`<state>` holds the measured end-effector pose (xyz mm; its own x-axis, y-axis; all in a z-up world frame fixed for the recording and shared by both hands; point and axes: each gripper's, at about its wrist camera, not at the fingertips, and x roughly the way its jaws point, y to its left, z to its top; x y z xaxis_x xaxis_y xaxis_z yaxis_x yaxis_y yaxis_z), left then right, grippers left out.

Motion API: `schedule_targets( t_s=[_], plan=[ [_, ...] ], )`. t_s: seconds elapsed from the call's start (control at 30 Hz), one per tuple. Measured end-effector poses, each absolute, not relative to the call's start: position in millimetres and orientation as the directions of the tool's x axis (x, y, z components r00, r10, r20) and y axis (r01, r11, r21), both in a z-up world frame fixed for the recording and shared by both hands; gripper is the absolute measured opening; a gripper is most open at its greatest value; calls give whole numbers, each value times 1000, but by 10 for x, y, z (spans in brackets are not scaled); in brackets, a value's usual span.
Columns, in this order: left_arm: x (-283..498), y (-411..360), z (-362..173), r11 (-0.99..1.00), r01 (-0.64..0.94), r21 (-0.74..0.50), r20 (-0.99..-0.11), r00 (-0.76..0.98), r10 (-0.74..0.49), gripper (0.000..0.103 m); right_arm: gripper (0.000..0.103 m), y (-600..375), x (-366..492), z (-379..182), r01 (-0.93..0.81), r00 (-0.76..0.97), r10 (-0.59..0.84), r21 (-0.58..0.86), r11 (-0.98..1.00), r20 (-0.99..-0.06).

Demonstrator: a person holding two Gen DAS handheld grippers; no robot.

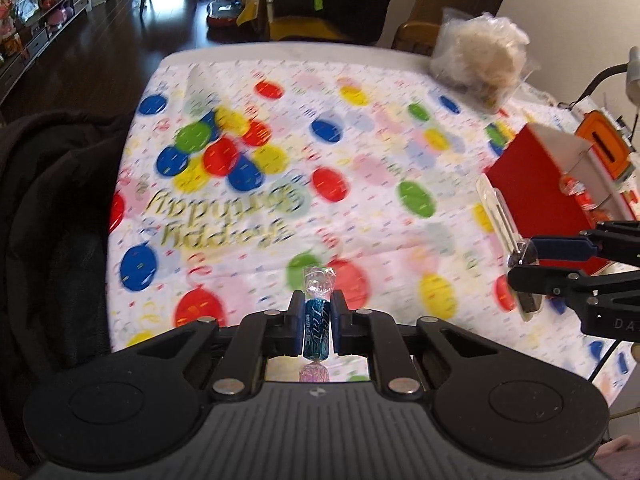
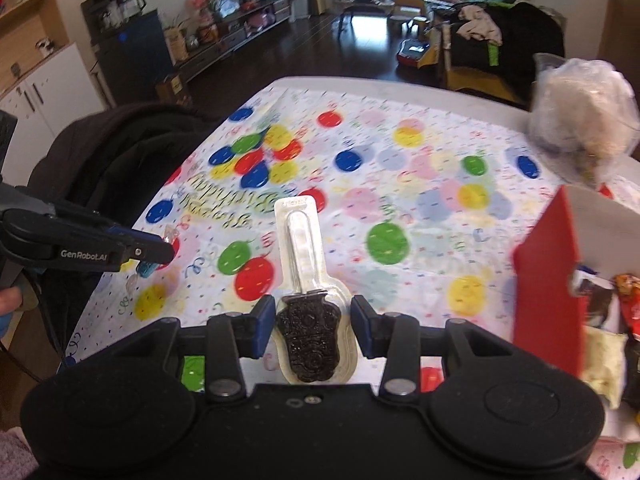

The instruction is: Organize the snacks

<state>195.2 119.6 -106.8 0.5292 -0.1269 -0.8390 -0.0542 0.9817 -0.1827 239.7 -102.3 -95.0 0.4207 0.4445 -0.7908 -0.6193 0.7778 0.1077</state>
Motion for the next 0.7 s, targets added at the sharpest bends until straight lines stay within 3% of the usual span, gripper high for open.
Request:
schedule_targets(
  t_s=[0.7],
  plan=[
    [2522,-694,-458,979,115,-169,-778,595,-204,12,40,-2697,2880,-608,-500,533,388,90,861,-752]
  ],
)
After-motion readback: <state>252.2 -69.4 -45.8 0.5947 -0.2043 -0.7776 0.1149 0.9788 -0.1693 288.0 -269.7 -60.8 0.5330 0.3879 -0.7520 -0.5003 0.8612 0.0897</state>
